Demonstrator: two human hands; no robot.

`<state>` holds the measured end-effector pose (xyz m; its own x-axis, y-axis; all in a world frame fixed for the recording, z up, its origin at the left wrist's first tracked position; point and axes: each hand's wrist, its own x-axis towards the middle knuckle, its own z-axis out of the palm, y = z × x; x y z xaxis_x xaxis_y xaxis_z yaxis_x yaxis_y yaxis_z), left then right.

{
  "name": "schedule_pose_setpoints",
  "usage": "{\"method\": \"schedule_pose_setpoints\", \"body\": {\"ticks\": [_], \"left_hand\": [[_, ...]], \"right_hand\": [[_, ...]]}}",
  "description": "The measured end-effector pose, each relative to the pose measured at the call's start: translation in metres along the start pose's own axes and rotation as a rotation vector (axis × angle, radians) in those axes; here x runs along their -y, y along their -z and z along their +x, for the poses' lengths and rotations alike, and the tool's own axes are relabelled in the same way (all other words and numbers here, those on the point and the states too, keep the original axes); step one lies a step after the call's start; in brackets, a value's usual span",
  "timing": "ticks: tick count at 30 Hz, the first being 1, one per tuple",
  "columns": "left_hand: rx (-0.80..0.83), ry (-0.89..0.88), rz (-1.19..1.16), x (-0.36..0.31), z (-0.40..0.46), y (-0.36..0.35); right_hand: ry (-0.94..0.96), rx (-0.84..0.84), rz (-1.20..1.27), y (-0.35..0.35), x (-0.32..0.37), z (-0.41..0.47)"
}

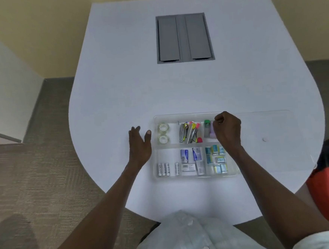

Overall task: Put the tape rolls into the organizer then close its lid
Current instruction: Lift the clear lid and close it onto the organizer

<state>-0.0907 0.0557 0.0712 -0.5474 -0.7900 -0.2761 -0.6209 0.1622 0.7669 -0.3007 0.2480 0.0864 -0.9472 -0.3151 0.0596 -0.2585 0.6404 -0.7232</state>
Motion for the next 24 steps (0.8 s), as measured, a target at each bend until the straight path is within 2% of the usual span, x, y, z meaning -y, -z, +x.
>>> {"method": "schedule_pose_setpoints", "body": {"ticks": [3, 7, 13, 20, 24], "left_hand": [[-0.023, -0.059, -0.016, -0.021, -0.012, -0.014], [-0.044, -0.154, -0.002, -0.038, -0.028, -0.028], [-0.052, -0.229, 0.094, -0.054, -0.048, -0.048], [-0.013, -0.288, 0.154, -0.061, -0.062, -0.058], [0.007, -0.298, 0.182, -0.059, -0.065, -0.055]], "right_hand": [[-0.03, -0.044, -0.041, 0.029, -0.031, 0.004], [-0.182, -0.02, -0.135, 0.057, -0.072, 0.006], [-0.194, 0.336, -0.31, 0.064, -0.125, 0.0], [-0.209, 0.45, -0.267, 0.052, -0.132, -0.014], [-0.173, 0.477, -0.324, 0.049, -0.132, -0.022]]}}
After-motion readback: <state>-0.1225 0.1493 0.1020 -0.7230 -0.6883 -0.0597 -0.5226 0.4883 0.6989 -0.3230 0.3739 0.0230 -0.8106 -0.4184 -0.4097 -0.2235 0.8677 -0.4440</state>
